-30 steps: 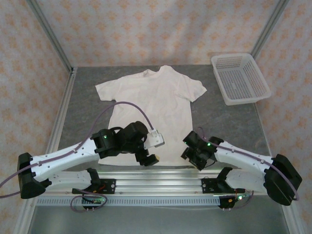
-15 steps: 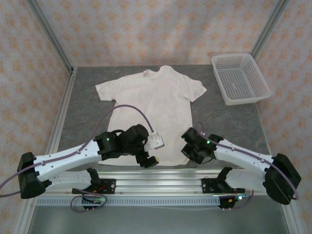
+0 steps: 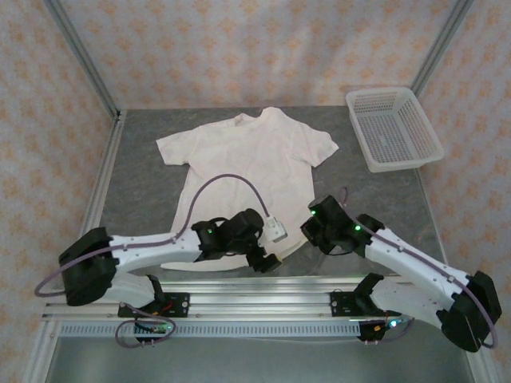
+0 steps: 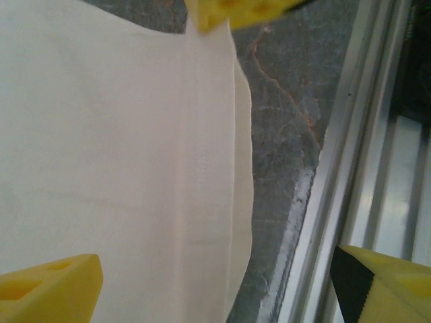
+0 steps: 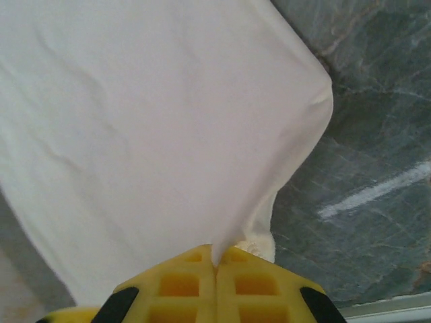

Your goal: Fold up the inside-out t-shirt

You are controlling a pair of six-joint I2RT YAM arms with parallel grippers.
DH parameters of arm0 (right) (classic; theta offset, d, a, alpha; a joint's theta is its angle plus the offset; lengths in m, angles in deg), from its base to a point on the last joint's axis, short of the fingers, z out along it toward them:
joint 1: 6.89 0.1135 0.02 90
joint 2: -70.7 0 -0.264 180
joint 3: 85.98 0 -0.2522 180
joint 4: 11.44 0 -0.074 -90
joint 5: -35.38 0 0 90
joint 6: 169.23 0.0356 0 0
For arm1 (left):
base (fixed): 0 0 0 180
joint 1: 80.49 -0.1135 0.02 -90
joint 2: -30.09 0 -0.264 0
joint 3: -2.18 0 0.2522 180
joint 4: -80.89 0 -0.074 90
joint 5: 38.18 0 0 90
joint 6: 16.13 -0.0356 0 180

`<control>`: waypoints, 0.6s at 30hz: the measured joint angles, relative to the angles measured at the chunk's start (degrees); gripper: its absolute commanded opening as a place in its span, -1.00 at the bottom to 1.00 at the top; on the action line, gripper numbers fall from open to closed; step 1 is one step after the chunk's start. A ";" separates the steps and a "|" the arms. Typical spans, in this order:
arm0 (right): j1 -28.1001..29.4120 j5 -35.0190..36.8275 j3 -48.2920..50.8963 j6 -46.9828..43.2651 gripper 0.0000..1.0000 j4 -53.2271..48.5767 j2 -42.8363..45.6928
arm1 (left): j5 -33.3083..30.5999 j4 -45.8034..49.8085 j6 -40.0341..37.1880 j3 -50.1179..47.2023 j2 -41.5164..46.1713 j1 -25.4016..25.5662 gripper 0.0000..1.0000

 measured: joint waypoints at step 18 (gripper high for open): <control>-1.14 0.02 0.59 0.61 -1.00 0.20 1.31 | -10.10 5.51 2.73 9.53 -15.21 -0.15 0.31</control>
